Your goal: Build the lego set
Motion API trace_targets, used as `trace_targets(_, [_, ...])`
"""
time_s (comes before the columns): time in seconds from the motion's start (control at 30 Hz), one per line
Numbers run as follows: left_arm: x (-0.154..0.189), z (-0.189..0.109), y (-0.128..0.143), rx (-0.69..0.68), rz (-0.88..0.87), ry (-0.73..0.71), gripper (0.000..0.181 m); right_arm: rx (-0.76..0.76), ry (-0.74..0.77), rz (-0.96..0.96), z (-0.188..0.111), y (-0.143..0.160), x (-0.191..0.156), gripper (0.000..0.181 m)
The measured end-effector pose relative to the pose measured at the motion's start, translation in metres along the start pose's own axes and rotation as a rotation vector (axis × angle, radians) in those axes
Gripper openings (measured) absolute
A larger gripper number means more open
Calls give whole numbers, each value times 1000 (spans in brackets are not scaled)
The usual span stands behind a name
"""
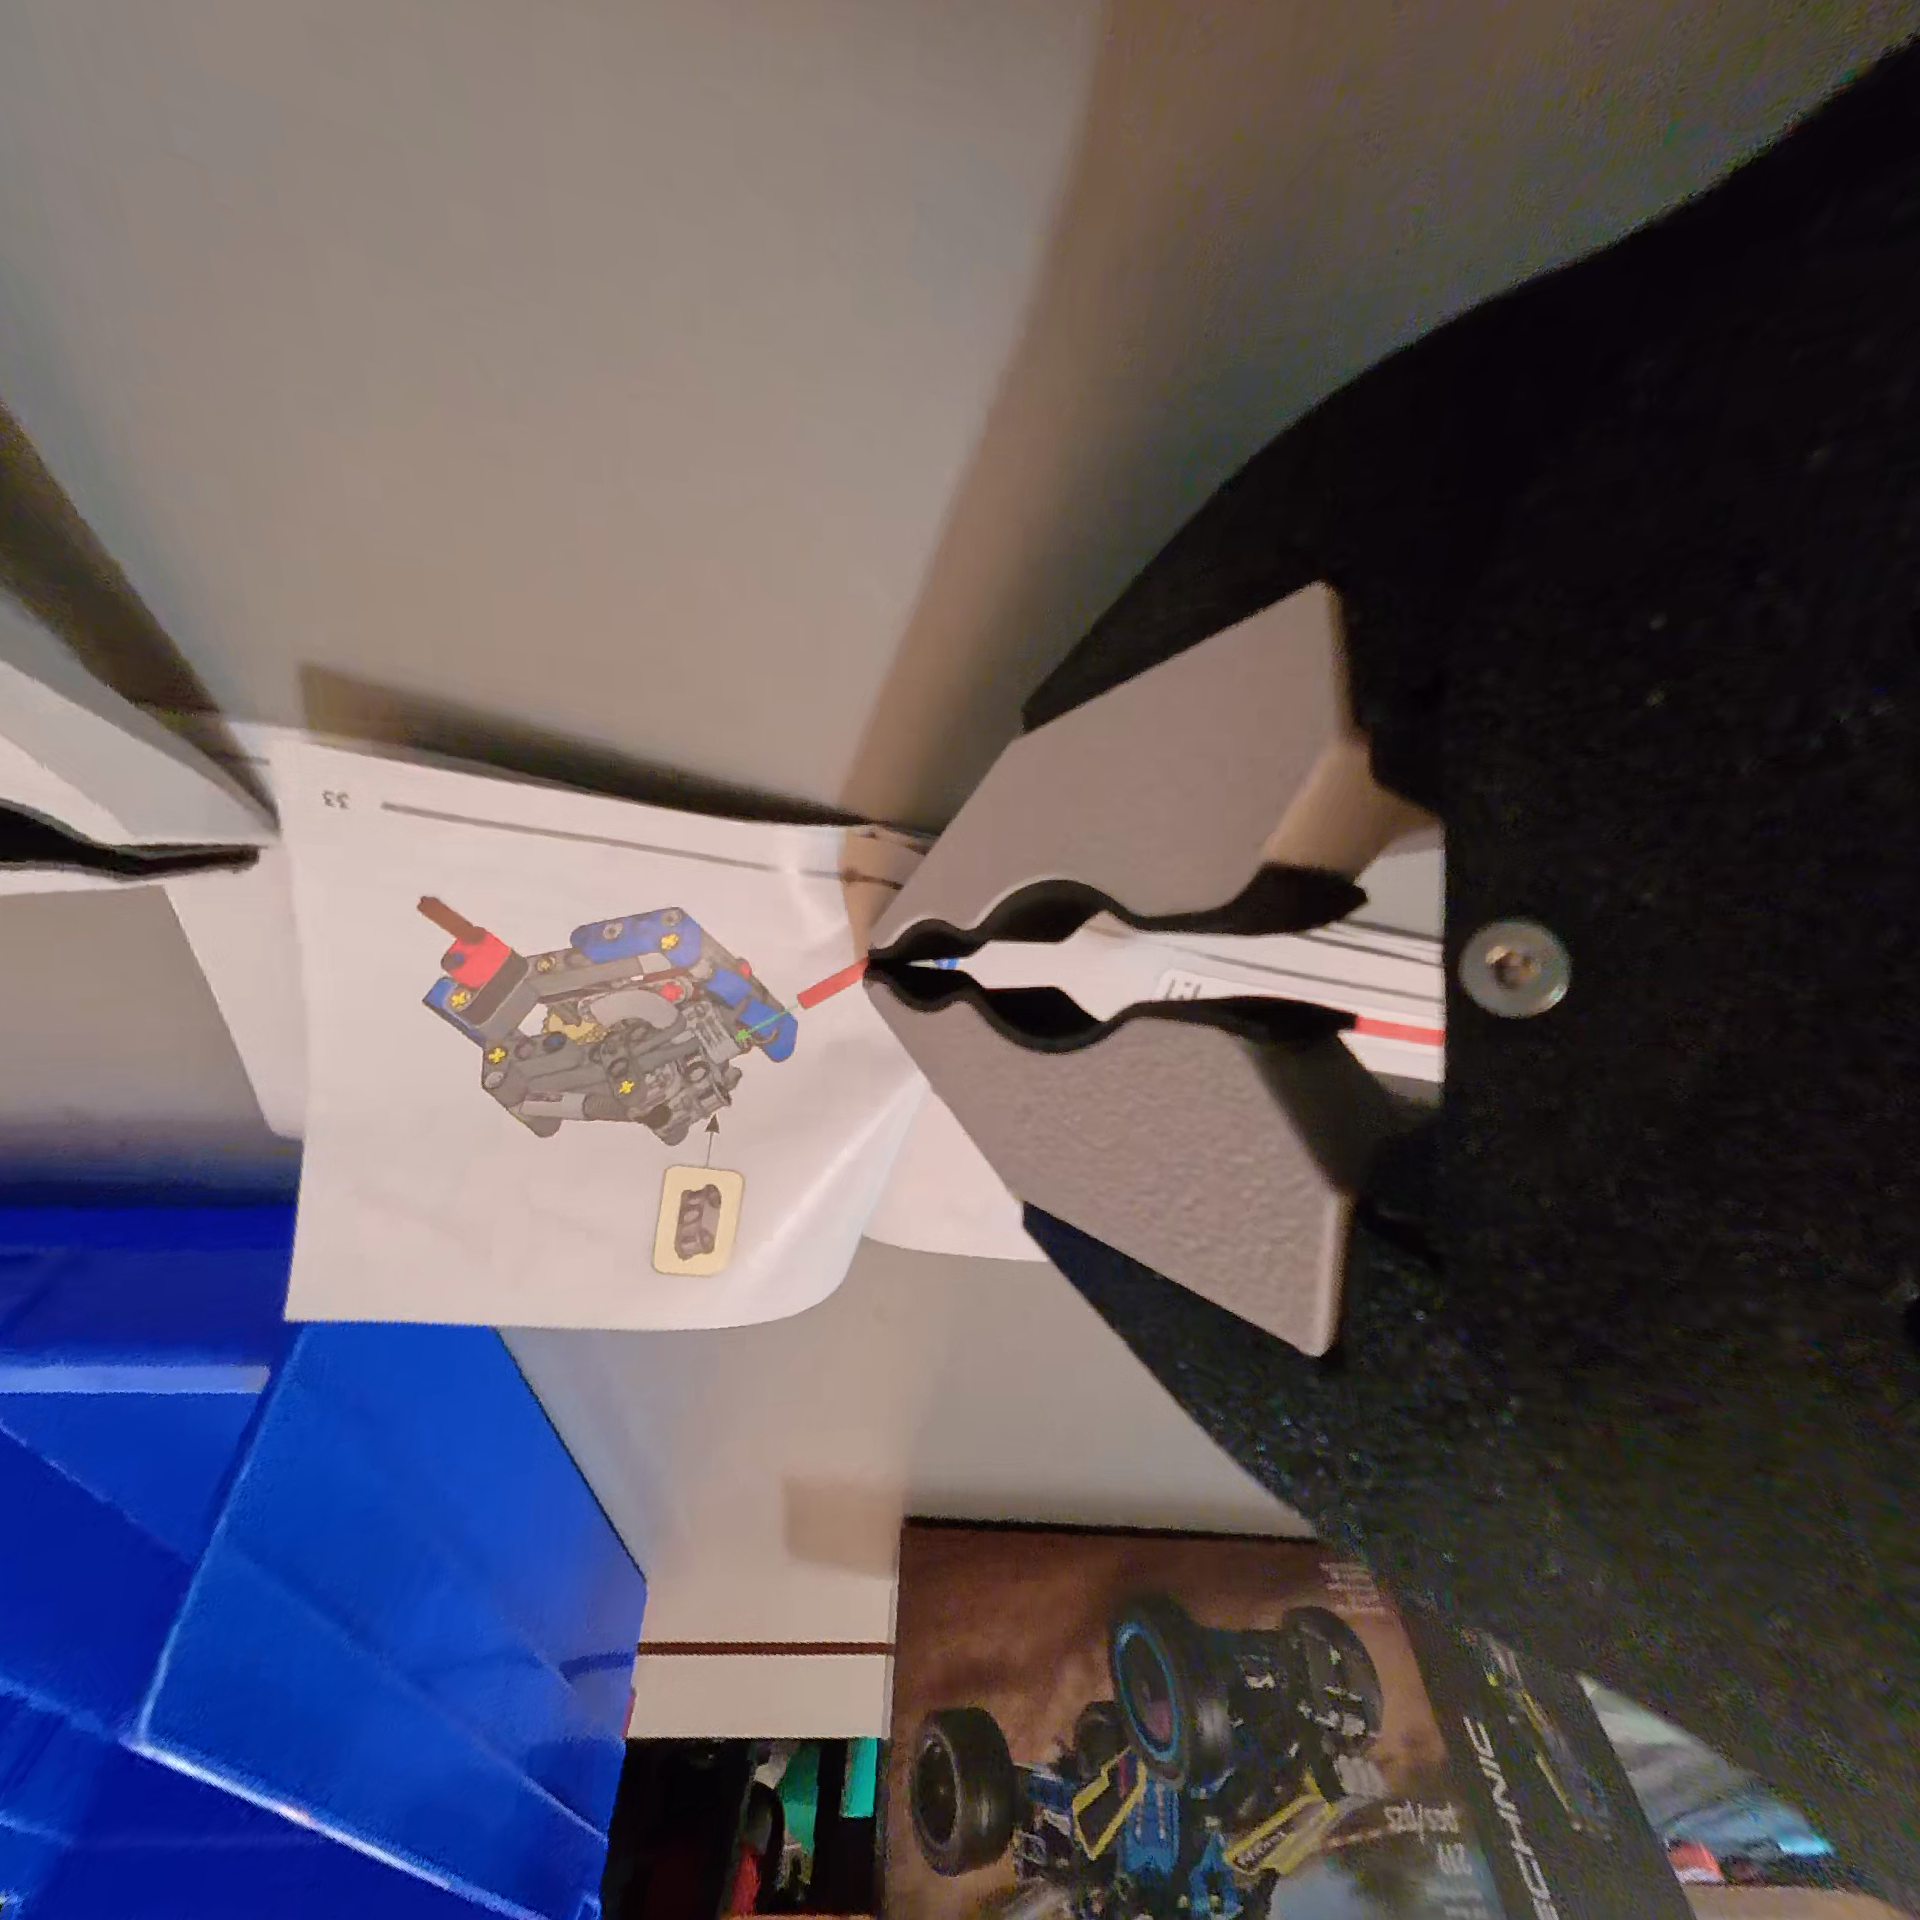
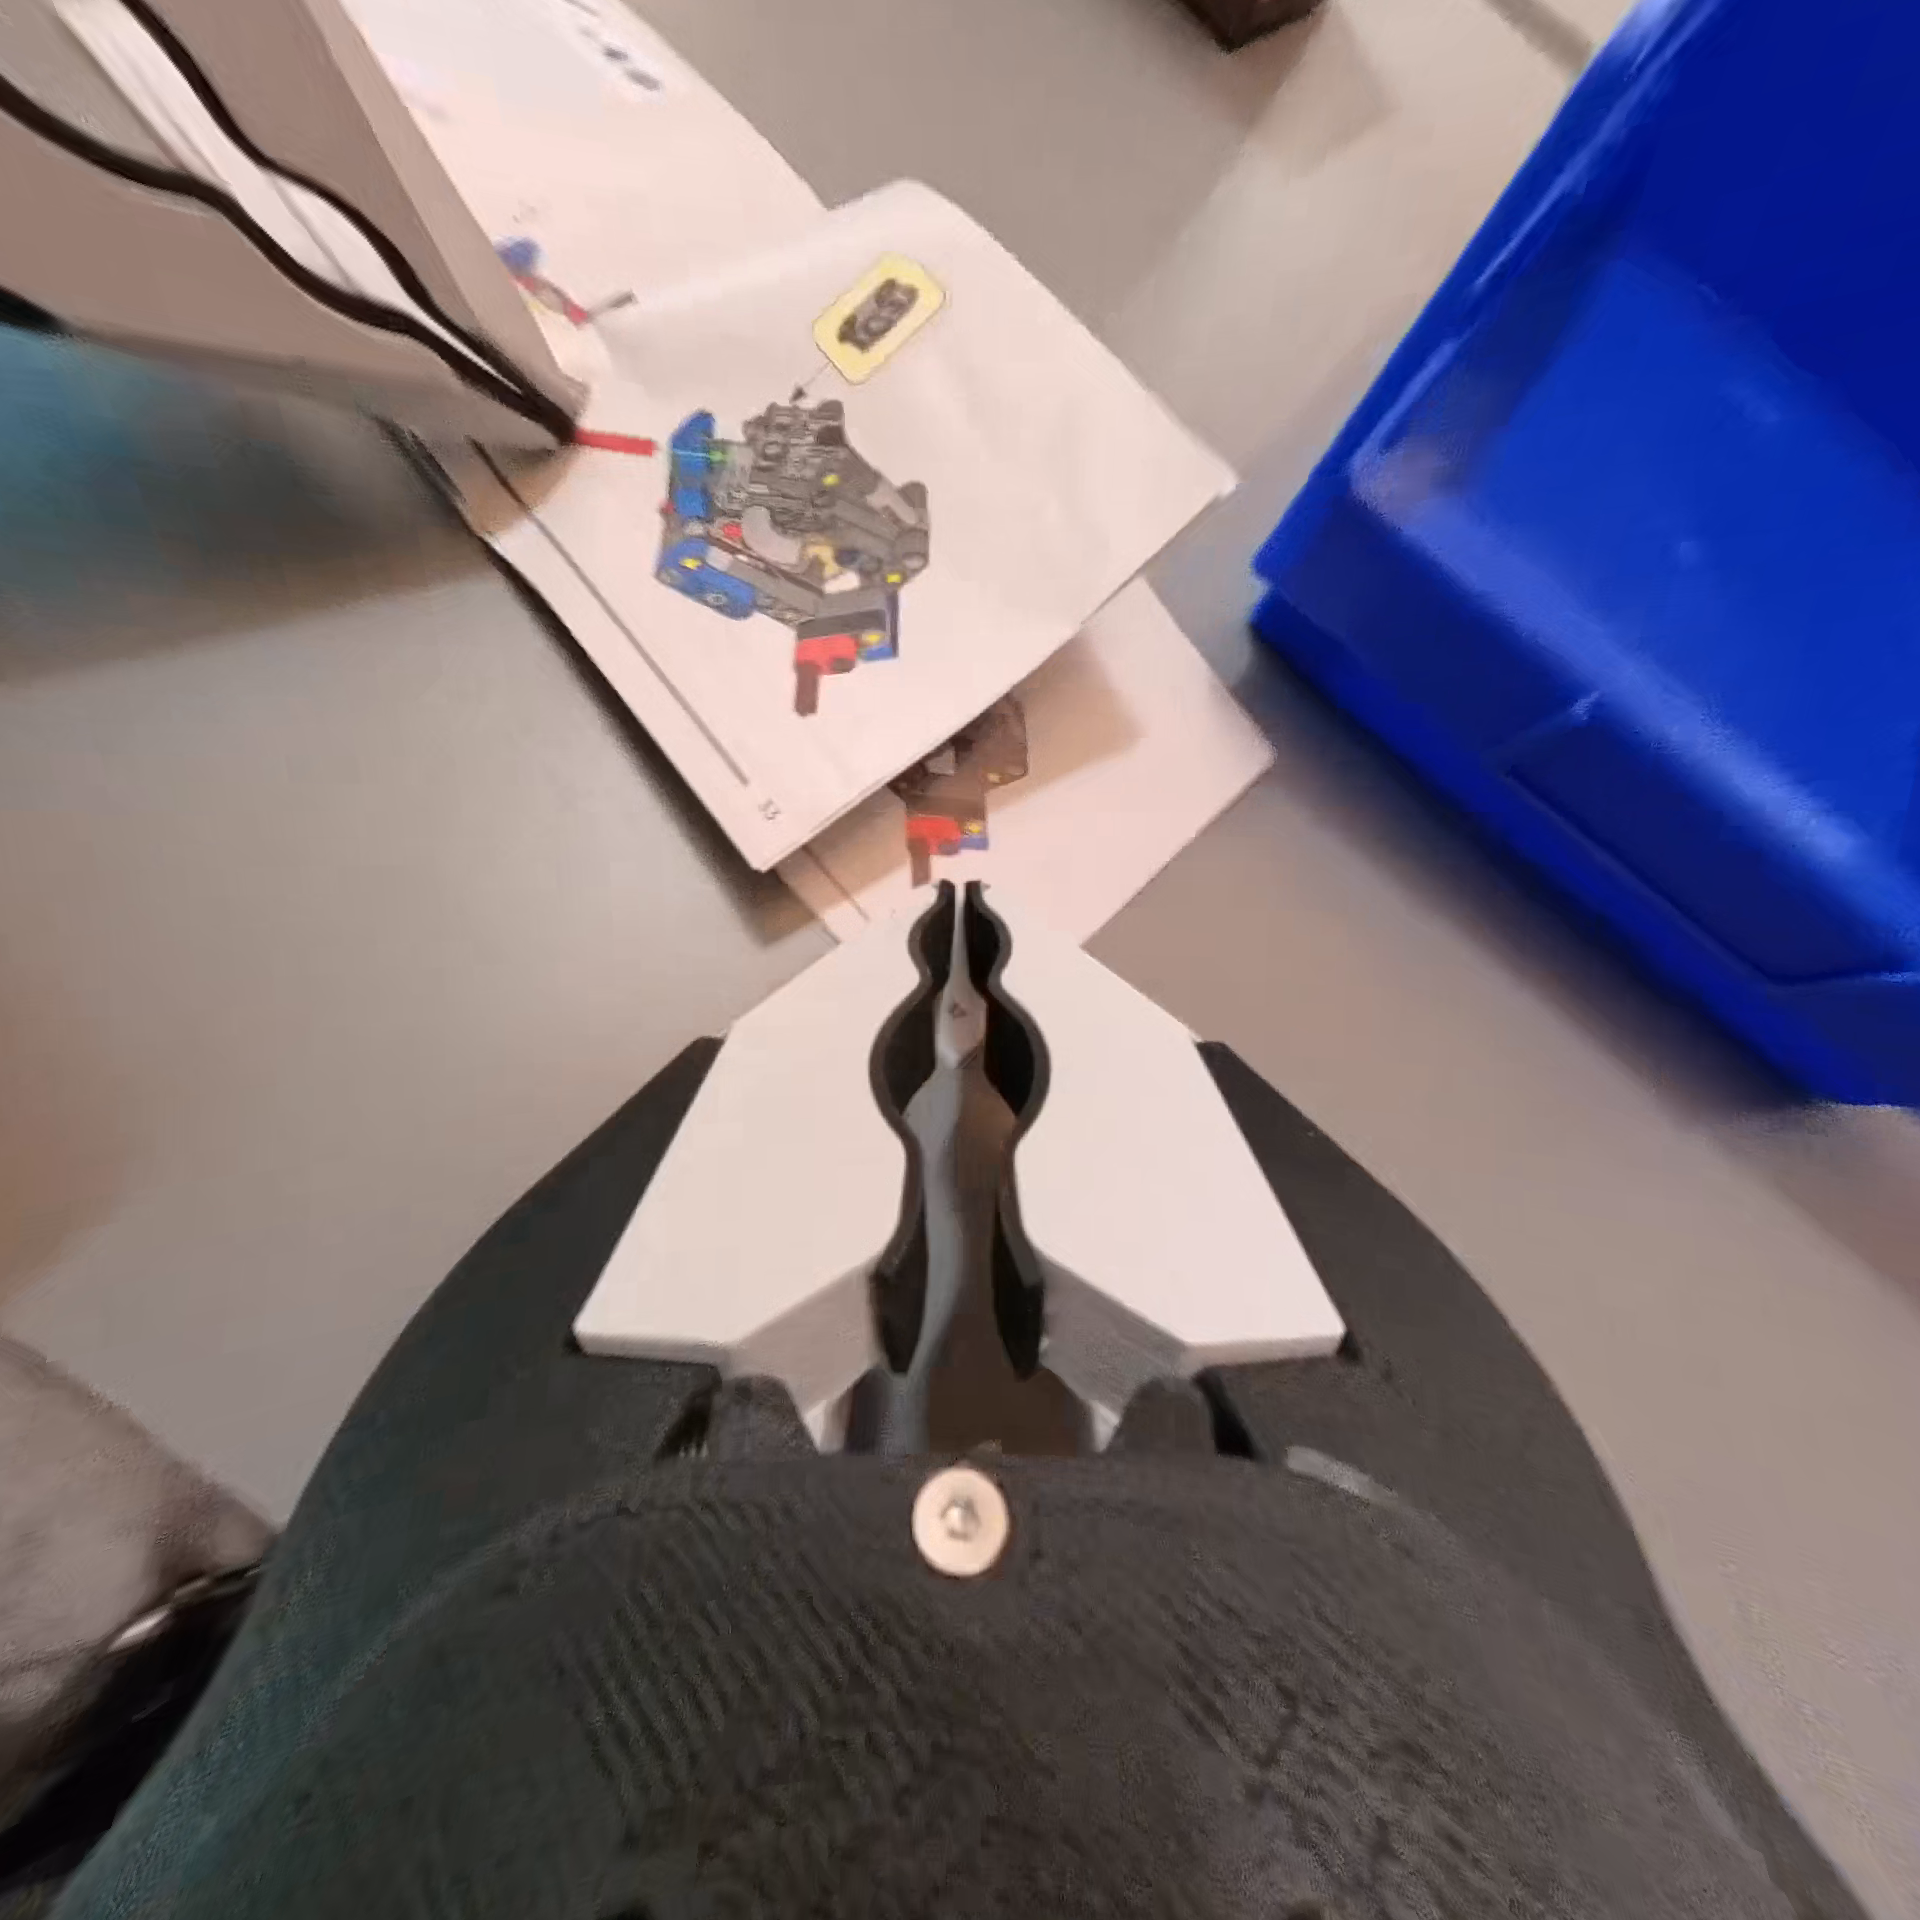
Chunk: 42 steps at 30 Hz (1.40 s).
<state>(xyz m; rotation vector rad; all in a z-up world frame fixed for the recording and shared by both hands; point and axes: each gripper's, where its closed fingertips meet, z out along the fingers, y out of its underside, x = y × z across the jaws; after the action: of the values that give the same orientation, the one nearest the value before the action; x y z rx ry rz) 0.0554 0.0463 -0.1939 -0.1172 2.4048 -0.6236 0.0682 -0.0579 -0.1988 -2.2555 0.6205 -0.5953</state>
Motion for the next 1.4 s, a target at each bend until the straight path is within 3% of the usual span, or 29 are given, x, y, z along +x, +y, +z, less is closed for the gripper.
trace_targets(0.17, [0,0,2,22,-51,4,0,2,-83,143,1,-12,10,9])
trace_targets(0.3, [1,0,4,27,-68,0,0,-92,-181,175,16,-13,2,19])
trace_targets(0.53, [-2,-3,7,50,-113,-24,0,54,-514,459,13,-50,-24,12])
trace_targets(0.7, [-5,-5,5,68,-127,-49,2,31,-526,405,23,-45,-36,0])
trace_targets(0.93, [-6,-8,-4,74,-117,-78,3,25,-461,329,33,-46,-38,0])
trace_targets(1.4, [12,-8,-64,182,-68,-43,16,3,-408,261,35,-42,-39,0])
